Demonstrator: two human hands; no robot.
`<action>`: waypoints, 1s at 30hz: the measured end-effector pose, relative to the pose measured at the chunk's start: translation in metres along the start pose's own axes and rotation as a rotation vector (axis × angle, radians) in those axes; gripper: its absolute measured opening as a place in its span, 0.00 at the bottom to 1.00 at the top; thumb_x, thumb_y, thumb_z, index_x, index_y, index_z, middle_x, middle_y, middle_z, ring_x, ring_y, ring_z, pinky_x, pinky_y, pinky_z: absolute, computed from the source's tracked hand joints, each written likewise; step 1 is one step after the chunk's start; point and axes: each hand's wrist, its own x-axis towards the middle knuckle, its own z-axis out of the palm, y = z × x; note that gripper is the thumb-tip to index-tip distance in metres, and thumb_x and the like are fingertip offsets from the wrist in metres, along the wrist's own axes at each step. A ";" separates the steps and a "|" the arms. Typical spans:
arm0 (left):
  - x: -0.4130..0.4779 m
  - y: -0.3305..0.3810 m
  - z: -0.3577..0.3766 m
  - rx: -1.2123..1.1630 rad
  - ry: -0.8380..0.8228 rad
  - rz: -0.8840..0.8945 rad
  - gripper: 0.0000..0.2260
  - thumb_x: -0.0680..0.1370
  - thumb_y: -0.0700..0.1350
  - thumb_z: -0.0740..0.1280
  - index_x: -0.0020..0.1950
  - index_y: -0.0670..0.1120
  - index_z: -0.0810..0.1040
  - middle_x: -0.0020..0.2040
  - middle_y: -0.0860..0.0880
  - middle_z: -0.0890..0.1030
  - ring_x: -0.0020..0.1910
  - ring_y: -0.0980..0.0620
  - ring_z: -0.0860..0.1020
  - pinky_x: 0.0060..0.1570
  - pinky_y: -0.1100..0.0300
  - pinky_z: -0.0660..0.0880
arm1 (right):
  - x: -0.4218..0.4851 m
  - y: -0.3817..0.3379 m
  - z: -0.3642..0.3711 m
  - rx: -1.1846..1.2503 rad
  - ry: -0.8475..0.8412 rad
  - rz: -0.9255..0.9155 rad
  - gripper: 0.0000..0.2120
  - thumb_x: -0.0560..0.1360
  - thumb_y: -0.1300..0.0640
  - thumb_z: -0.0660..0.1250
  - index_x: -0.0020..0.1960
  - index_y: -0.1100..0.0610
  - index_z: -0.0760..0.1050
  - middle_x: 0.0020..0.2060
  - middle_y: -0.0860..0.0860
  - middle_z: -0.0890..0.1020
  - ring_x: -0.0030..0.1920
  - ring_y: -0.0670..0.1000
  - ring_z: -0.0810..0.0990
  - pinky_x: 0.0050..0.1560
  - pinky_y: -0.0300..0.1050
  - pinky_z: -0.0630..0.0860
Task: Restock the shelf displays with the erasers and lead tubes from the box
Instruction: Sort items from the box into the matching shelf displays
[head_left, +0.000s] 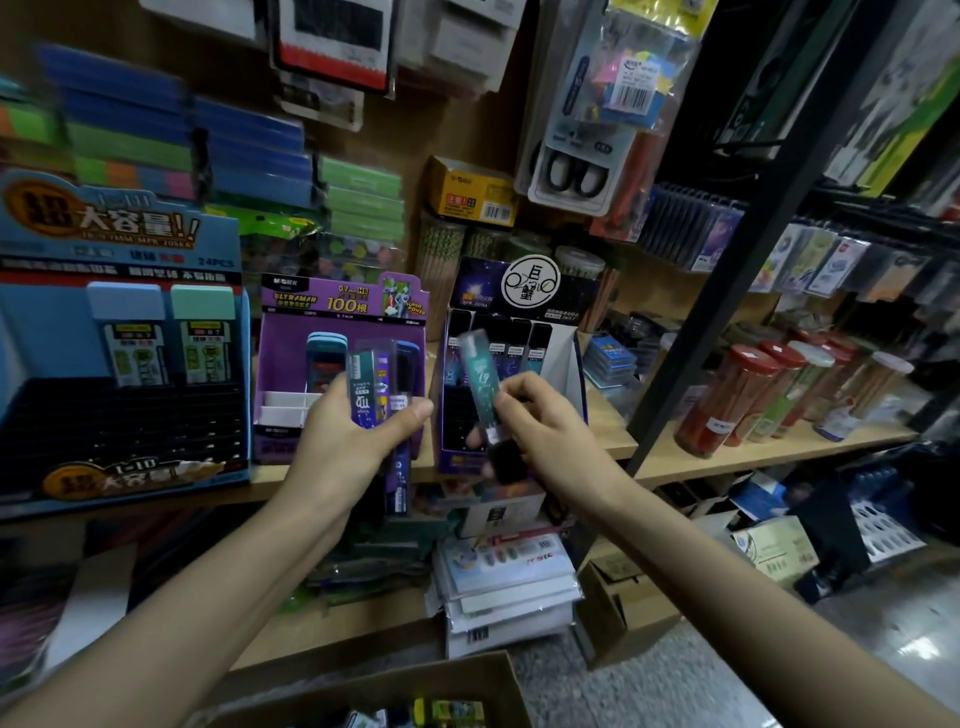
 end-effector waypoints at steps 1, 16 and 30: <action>0.001 0.000 -0.001 -0.004 0.013 0.005 0.13 0.71 0.42 0.74 0.53 0.48 0.77 0.45 0.52 0.84 0.42 0.59 0.82 0.37 0.72 0.75 | -0.001 0.003 -0.005 -0.054 -0.033 -0.003 0.08 0.81 0.55 0.57 0.52 0.59 0.70 0.39 0.55 0.81 0.32 0.53 0.79 0.33 0.45 0.75; 0.003 -0.017 0.005 0.084 0.016 -0.027 0.11 0.70 0.43 0.74 0.49 0.51 0.76 0.39 0.53 0.83 0.36 0.61 0.81 0.35 0.67 0.73 | 0.047 -0.012 -0.131 -0.653 0.335 -0.114 0.05 0.74 0.62 0.68 0.50 0.61 0.77 0.42 0.54 0.79 0.40 0.49 0.76 0.45 0.43 0.75; 0.004 -0.015 0.002 0.103 0.004 -0.007 0.11 0.70 0.45 0.74 0.49 0.53 0.77 0.42 0.57 0.84 0.39 0.61 0.82 0.36 0.68 0.73 | 0.120 -0.004 -0.123 -1.248 -0.070 -0.152 0.09 0.76 0.63 0.65 0.55 0.65 0.74 0.53 0.60 0.79 0.55 0.58 0.77 0.53 0.47 0.71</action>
